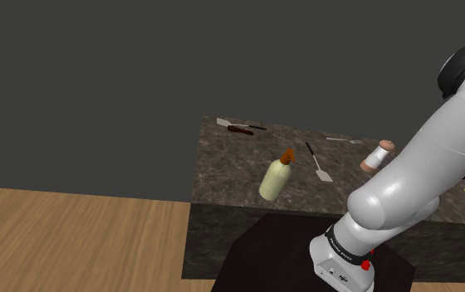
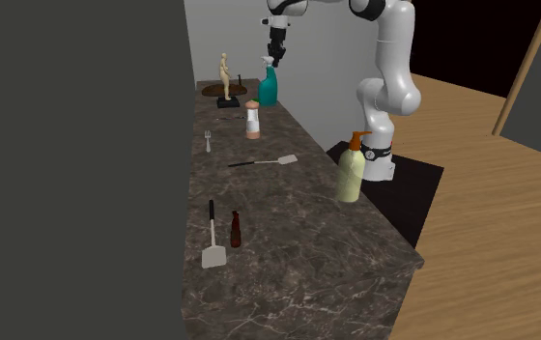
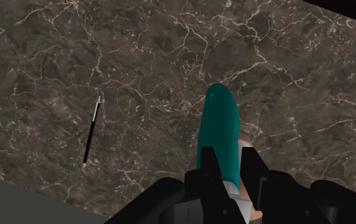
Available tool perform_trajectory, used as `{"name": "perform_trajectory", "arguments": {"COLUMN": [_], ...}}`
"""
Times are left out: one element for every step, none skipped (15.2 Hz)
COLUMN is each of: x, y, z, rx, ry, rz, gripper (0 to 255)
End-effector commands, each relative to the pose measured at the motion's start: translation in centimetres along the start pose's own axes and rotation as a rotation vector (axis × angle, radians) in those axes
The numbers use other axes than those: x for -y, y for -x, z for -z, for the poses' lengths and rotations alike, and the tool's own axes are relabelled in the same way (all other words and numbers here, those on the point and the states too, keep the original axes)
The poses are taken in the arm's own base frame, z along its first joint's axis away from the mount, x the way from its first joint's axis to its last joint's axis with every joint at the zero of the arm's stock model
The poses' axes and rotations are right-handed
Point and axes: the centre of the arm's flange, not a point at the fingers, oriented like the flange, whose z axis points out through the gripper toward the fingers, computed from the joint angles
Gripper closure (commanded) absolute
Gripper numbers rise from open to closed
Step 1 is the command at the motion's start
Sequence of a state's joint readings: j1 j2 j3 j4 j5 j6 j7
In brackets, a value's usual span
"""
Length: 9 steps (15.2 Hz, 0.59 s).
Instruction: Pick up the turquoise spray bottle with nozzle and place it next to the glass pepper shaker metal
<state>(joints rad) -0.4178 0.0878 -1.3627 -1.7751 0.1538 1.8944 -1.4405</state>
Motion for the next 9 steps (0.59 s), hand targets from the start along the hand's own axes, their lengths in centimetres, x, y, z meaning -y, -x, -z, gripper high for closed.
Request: {"name": "perform_trajectory", "arguments": {"x": [0.1, 0.1, 0.2, 0.2, 0.3, 0.3, 0.4, 0.4, 0.5], "y": [0.2, 0.2, 0.2, 0.3, 0.3, 0.4, 0.4, 0.4, 0.5], "z": [-1.0, -1.6, -2.1, -2.6, -3.1, -3.7, -4.2, -4.7, -5.2], "rx": [0.000, 0.000, 0.000, 0.000, 0.000, 0.000, 0.000, 0.000, 0.000], "ry": [0.001, 0.001, 0.001, 0.001, 0.001, 0.001, 0.001, 0.001, 0.001], "rz": [0.000, 0.000, 0.000, 0.000, 0.000, 0.000, 0.000, 0.000, 0.000], "gripper": [255, 255, 255, 255, 255, 255, 255, 255, 255]}}
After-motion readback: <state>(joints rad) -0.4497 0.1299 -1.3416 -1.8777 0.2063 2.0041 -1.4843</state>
